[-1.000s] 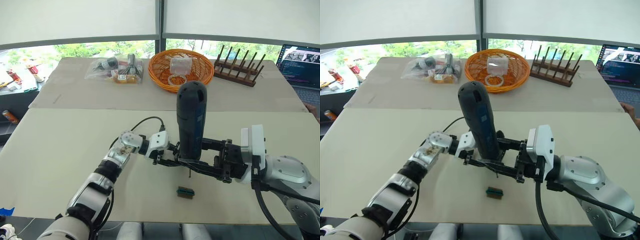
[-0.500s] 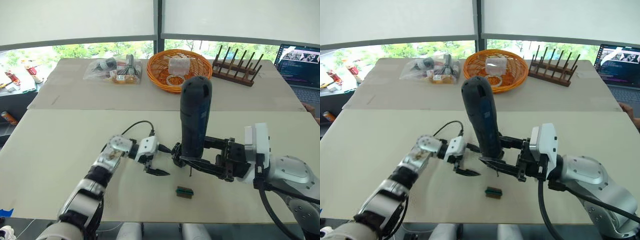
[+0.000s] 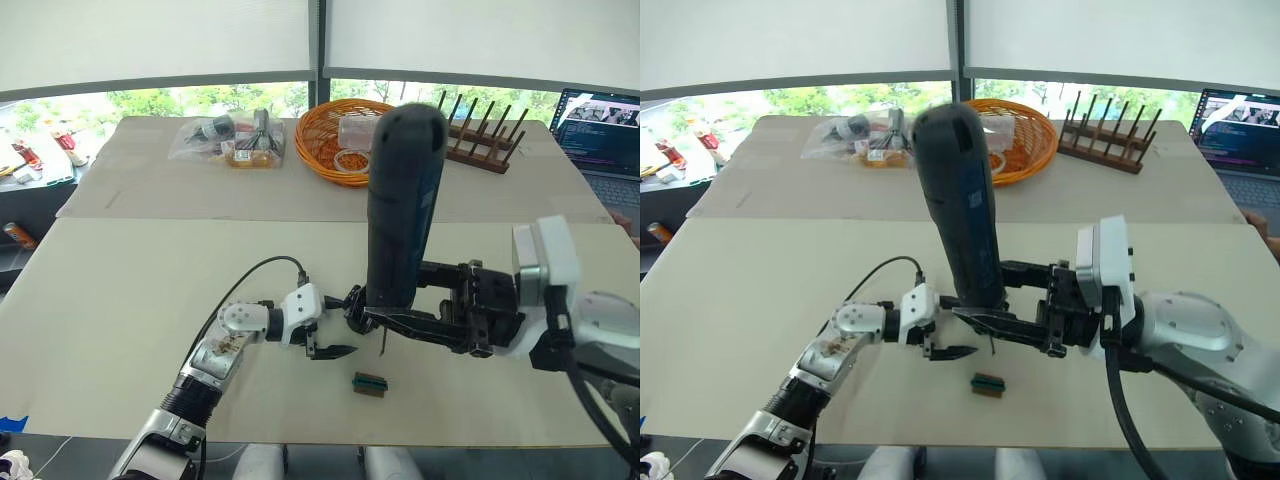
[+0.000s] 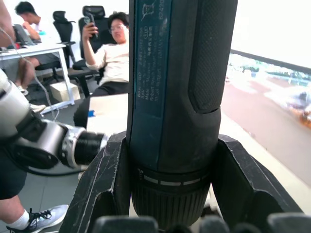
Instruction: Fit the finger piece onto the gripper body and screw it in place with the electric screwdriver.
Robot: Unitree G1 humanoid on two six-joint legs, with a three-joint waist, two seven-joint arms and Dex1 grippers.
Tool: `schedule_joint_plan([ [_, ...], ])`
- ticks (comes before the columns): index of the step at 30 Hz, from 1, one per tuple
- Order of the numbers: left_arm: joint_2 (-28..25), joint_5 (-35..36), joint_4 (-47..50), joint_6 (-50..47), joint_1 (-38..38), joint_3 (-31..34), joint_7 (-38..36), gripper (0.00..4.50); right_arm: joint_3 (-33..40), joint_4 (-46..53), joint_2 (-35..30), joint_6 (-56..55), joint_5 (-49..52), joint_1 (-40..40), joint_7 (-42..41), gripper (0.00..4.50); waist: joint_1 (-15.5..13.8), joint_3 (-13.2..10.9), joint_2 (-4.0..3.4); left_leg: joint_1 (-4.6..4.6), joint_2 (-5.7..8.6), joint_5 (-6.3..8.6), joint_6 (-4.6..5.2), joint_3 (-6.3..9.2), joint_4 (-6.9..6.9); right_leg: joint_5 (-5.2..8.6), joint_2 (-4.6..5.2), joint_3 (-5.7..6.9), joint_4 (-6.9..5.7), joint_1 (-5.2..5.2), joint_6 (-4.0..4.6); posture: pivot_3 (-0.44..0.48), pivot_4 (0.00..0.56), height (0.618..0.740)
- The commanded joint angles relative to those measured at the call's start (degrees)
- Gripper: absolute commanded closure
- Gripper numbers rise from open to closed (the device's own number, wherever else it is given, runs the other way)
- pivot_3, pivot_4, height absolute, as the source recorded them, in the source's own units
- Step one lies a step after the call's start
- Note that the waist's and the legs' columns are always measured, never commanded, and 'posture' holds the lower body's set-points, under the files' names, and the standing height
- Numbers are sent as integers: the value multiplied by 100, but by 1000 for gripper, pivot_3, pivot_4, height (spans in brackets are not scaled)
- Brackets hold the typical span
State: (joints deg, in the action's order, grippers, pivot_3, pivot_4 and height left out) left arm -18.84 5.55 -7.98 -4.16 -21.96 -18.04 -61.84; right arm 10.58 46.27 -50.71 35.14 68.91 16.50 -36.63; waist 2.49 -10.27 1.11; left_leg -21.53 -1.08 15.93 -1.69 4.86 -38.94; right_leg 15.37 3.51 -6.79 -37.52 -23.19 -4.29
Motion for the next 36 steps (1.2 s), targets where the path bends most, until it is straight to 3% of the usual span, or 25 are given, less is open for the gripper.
schedule_joint_plan([
  [1, 78, -35, -21, 68, -116, -45, 141, 255, 23, -190, 11, 117, 620, 834, 494, 2567, 2, 0, 0, 1, 1, 0, 0, -2, -1, 0, 1, -3, -1, 0, 0, 0, 150, 740],
  [3, 111, -16, -118, 166, -175, -71, 113, 805, -136, -306, 67, 235, 683, 1166, 647, 2567, -6, 0, 0, 1, 0, 0, 0, -1, -2, 0, 1, -1, 1, 2, 0, 0, 150, 740],
  [11, 258, -96, -478, 375, -385, -141, 201, 4479, -758, -984, 654, 752, 695, 2399, 1473, 2567, -32, 0, -1, -10, 3, 0, 0, 0, -2, -1, 6, 1, 4, -5, 0, 0, 150, 740],
  [19, 216, -51, -493, 421, -347, -106, 151, 4500, -876, -1086, 860, 812, 181, 2515, 1054, 2567, -64, 1, -2, -22, 2, 0, 1, 2, -1, -1, 8, 7, 10, -12, 0, 0, 150, 740],
  [22, 148, 45, -429, 451, -312, -72, 27, 3678, -798, -1055, 822, 822, 191, 2423, 877, 2567, -50, 1, -2, -20, 1, 0, 1, 2, -1, -1, 7, 9, 10, -12, 0, 0, 150, 740],
  [29, 270, 112, -431, 474, -410, -90, 88, 311, -845, -996, 854, 850, 99, 2451, 775, 2567, -5, 1, -2, -20, 1, 0, 1, 3, -1, -1, 6, 9, 6, -13, 0, 0, 150, 740],
  [30, 305, 52, -479, 500, -426, -120, 152, 6, -851, -988, 861, 862, 107, 2467, 791, 2567, -6, 1, -2, -20, 1, 0, 1, 3, -1, 0, 7, 8, 6, -13, 0, 0, 150, 740],
  [36, 510, -129, -593, 433, -485, -278, 348, 0, -865, -1013, 865, 972, 152, 2639, 891, 2567, -6, 1, -2, -21, 2, 0, 1, 3, -1, -1, 7, 8, 7, -14, 0, 0, 150, 740],
])
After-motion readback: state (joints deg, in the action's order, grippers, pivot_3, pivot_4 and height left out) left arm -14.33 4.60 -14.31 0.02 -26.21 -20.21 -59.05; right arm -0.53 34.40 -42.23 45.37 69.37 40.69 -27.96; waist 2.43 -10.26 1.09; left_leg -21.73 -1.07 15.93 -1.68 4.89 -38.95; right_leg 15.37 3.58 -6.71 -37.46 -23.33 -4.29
